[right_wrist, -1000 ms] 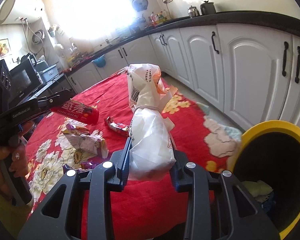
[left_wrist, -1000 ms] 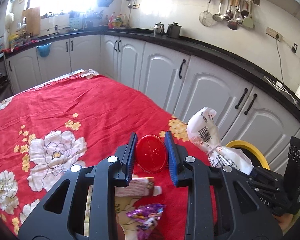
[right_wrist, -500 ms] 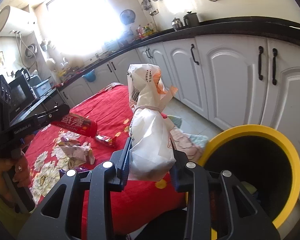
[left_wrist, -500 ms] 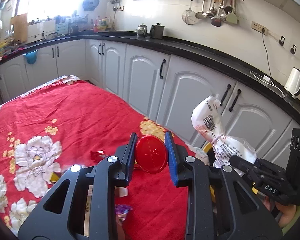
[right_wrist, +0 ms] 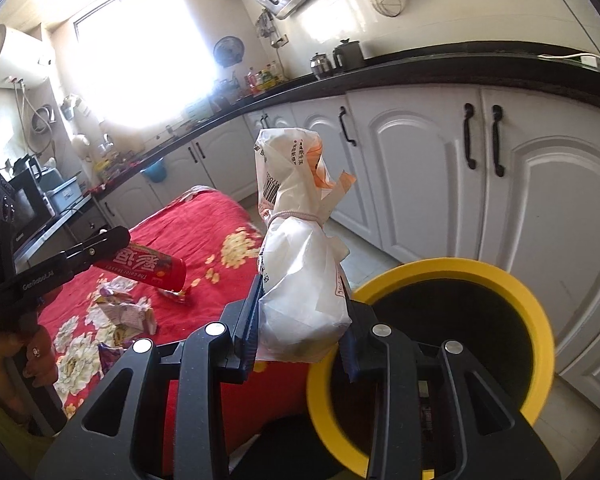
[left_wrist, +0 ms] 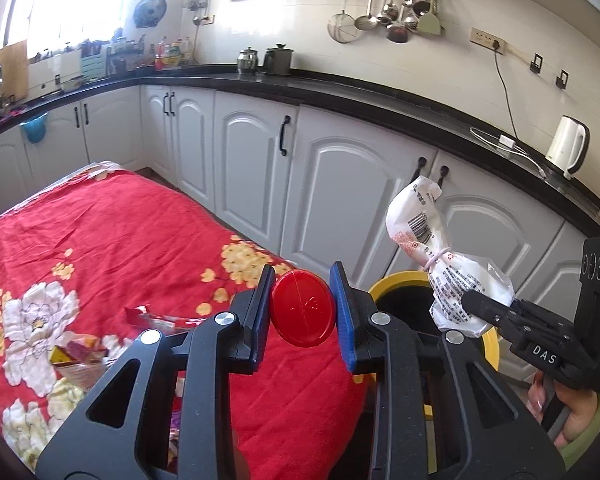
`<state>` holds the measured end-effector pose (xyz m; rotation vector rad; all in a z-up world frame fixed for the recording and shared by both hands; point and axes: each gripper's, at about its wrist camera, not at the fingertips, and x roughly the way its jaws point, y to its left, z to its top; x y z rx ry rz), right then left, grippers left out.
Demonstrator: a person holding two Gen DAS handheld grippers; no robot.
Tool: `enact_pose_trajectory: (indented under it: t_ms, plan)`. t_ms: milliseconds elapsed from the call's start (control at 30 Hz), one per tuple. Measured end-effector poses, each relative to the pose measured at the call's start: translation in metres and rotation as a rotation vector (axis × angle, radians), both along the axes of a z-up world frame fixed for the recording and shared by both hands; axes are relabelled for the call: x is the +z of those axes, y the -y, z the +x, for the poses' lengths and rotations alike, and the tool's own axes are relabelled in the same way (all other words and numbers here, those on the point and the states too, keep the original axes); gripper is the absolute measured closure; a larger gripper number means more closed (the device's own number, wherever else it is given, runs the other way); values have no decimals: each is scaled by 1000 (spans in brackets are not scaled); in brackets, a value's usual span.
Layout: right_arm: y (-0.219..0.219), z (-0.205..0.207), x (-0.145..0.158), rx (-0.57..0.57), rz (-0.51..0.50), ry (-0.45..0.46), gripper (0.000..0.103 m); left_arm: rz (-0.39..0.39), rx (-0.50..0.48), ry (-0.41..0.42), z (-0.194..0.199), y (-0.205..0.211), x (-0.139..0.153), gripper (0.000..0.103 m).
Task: Collect trash
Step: 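Carry the red cap and white bag over the yellow bin with both grippers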
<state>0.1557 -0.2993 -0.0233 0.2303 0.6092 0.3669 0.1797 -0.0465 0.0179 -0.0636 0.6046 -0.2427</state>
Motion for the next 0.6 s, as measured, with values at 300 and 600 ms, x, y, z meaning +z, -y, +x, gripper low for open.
enact_pose_trajectory:
  t_ms: [300, 600]
  plan:
    - [32, -6, -5, -50, -8, -2, 72, 13, -50, 1, 2, 30, -4, 81]
    - [65, -12, -14, -105, -6, -19, 72, 32, -107, -4, 5, 63, -11, 81]
